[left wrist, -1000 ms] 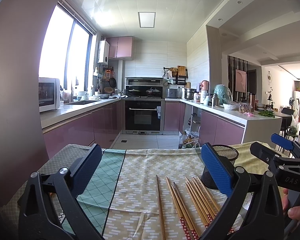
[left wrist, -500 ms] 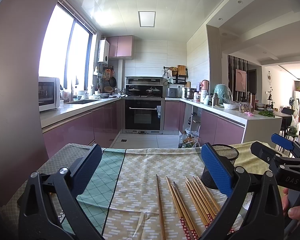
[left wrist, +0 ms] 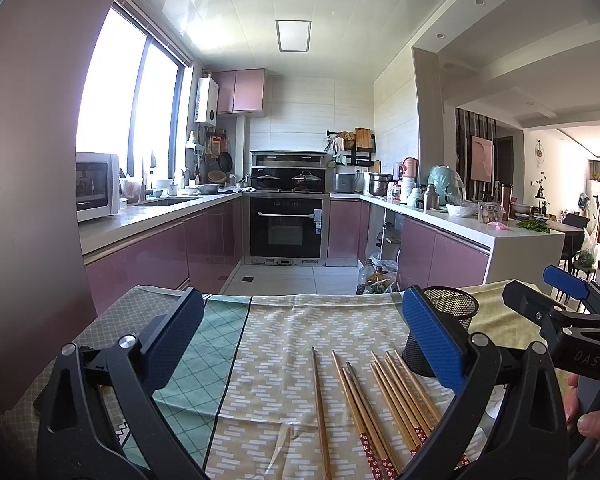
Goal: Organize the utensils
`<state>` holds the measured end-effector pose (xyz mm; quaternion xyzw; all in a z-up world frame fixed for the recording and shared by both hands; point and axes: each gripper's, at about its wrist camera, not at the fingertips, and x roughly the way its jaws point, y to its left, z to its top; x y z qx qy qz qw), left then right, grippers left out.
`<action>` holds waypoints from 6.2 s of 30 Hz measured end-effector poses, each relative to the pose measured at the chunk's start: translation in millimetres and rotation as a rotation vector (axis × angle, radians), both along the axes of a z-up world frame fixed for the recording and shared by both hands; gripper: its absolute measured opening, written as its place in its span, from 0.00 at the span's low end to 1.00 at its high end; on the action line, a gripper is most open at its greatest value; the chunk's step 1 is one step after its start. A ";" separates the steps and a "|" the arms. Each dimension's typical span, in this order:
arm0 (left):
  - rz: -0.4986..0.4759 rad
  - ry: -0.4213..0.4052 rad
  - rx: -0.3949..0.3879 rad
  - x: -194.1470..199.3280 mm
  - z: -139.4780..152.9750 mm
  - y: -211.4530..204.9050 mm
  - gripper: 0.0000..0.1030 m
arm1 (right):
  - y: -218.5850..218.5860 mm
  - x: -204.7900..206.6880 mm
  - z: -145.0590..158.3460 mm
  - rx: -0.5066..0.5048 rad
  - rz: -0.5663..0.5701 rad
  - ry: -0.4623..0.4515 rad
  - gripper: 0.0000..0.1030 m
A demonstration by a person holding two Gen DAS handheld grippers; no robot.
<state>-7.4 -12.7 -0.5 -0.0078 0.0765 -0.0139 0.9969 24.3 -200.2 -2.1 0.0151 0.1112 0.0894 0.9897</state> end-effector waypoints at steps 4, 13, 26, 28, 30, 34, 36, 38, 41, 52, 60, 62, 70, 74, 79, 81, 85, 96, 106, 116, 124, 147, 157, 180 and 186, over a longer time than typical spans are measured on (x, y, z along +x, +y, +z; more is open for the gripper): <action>0.000 0.007 0.002 3.7 -4.1 0.5 0.95 | 0.0 0.2 0.0 0.000 0.000 0.001 0.94; 0.000 0.026 0.009 7.5 -5.1 4.7 0.95 | 3.4 6.5 -6.2 0.009 0.007 0.022 0.94; -0.055 0.298 0.080 52.5 -32.6 14.7 0.95 | 10.9 36.3 -40.3 -0.060 0.107 0.322 0.94; -0.063 0.378 0.109 64.3 -44.2 15.9 0.95 | 13.5 44.1 -52.8 -0.072 0.125 0.401 0.87; -0.069 0.443 0.131 75.0 -56.7 16.6 0.94 | 17.0 50.3 -63.7 -0.092 0.136 0.462 0.79; -0.123 0.545 0.145 96.3 -79.3 12.2 0.85 | 23.1 62.1 -77.1 -0.117 0.154 0.563 0.63; -0.139 0.594 0.165 105.4 -90.3 6.2 0.80 | 25.5 68.5 -80.4 -0.128 0.167 0.604 0.56; -0.156 0.640 0.167 114.7 -101.0 1.6 0.74 | 27.8 73.7 -83.8 -0.139 0.173 0.632 0.49; -0.175 0.689 0.160 124.5 -109.6 -2.7 0.66 | 31.5 82.6 -89.9 -0.145 0.180 0.672 0.38; -0.217 0.767 0.155 161.7 -119.0 -21.8 0.32 | 33.7 104.6 -96.6 -0.141 0.185 0.713 0.23; -0.222 0.776 0.076 167.9 -118.4 -22.5 0.09 | 24.9 105.4 -95.4 -0.065 0.204 0.720 0.06; -0.218 0.772 0.057 166.5 -117.3 -20.5 0.09 | 22.4 103.5 -93.2 -0.053 0.211 0.714 0.06; -0.284 0.718 -0.007 145.4 -86.2 -6.1 0.08 | 12.2 83.9 -59.1 -0.038 0.267 0.600 0.06; -0.366 0.659 -0.045 132.5 -55.2 -3.7 0.08 | 4.1 77.3 -32.0 -0.011 0.282 0.514 0.06; -0.459 0.568 -0.078 118.5 -15.0 -5.9 0.08 | -11.9 73.8 1.5 0.033 0.287 0.414 0.06; -0.482 0.531 -0.088 114.9 0.0 -8.1 0.08 | -16.5 75.5 14.3 0.045 0.288 0.383 0.06; -0.523 0.461 -0.130 116.2 31.7 -11.1 0.08 | -28.8 81.6 38.9 0.071 0.296 0.327 0.06; -0.576 0.334 -0.207 159.9 92.2 -53.6 0.08 | -53.9 121.1 86.6 0.070 0.223 0.199 0.06; -0.562 0.471 -0.103 208.4 54.8 -101.4 0.08 | -49.7 157.1 44.2 0.025 0.216 0.363 0.06; -0.568 0.602 0.001 237.0 1.4 -124.2 0.08 | -37.2 170.8 11.3 0.006 0.222 0.531 0.06; -0.533 0.595 -0.004 243.2 -3.8 -122.7 0.33 | -36.8 178.5 10.7 0.032 0.178 0.526 0.11; -0.340 0.699 0.033 150.9 -85.9 -18.0 0.49 | 3.8 93.1 -44.0 -0.016 0.342 0.598 0.40; -0.318 0.768 0.058 145.4 -116.4 -19.4 0.49 | 22.0 91.4 -82.4 -0.040 0.322 0.699 0.40; -0.328 0.788 0.105 152.5 -119.8 -30.8 0.42 | 32.1 88.5 -93.3 -0.113 0.287 0.723 0.29; -0.334 0.798 0.114 155.2 -121.1 -33.3 0.38 | 38.8 91.8 -94.7 -0.160 0.264 0.724 0.23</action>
